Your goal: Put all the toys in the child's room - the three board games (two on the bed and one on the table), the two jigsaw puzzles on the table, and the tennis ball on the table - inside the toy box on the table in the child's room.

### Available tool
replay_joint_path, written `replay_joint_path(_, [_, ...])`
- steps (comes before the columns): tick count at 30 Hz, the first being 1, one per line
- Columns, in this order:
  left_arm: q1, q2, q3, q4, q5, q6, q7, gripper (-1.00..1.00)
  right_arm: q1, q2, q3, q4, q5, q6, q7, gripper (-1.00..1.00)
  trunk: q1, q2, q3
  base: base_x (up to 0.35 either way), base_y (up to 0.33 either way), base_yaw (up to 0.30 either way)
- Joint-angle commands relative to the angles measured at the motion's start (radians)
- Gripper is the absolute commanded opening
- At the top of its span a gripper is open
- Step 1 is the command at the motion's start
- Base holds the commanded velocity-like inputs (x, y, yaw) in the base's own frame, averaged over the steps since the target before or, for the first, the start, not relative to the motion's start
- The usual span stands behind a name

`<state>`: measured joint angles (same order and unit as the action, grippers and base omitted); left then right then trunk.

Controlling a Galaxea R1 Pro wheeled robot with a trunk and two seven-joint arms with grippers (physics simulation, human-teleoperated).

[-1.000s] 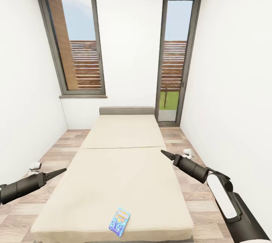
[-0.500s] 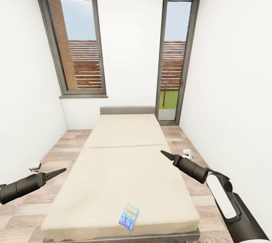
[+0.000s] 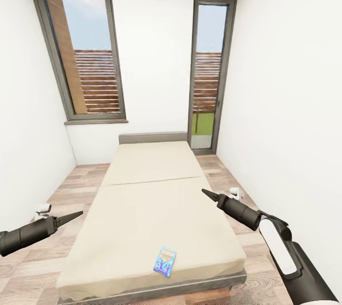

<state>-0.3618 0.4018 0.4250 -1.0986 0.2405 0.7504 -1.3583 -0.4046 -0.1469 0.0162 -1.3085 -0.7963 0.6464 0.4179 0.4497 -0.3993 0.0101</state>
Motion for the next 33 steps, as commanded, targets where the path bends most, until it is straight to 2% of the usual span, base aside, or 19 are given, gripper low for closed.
replay_joint_path(1, [0.0, 0.0, 0.001, 0.0, 0.002, 0.01, -0.003, 1.0, 0.0, 0.0, 0.001, 0.0, -0.004, 0.004, 0.0, 1.0, 0.0, -0.001, 0.0, -0.037, 0.023, -0.012])
replay_joint_path(22, [0.0, 0.0, 0.001, 0.0, 0.002, 0.01, -0.003, 1.0, 0.0, 0.0, 0.008, 0.0, -0.003, 0.001, -0.001, 1.0, 0.0, -0.001, -0.018, -0.06, 0.003, -0.002])
replay_joint_path(33, [0.0, -0.001, 0.001, 0.0, 0.002, 0.01, -0.004, 1.0, 0.0, 0.0, 0.007, 0.0, -0.001, 0.001, -0.001, 1.0, 0.0, -0.001, -0.019, -0.188, 0.0, 0.0])
